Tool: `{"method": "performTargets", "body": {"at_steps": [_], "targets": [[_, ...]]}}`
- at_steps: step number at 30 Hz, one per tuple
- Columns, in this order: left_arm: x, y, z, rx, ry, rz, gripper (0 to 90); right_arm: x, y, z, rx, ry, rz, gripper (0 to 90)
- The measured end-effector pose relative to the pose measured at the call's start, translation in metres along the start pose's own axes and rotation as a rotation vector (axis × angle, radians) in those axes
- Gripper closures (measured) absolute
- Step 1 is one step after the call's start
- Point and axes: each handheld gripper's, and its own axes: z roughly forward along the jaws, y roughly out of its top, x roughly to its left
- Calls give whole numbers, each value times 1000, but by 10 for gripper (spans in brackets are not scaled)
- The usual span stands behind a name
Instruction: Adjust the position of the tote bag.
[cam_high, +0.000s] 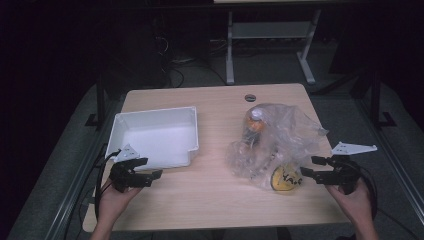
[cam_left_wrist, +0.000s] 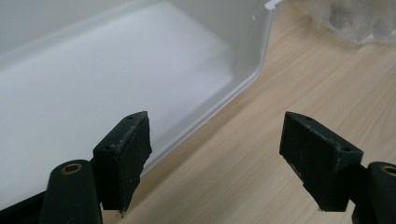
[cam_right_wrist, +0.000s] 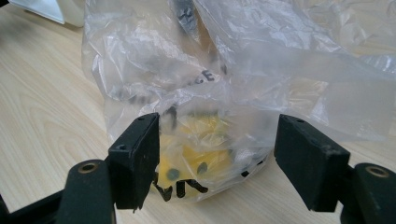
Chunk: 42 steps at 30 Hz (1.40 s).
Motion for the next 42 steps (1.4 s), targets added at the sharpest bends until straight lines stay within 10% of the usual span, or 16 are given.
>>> {"method": "performTargets", "body": {"at_steps": [15,33,42], "targets": [[-22,13,-1,-23,-73,11,241,1,4,0,-6,-4,-2,292],[-67,92,30,37,-221,173,251,-1,4,-9,-57,16,21,286],[-79,116,50,56,-267,186,251,-4,2,-10,-53,9,24,286]]}}
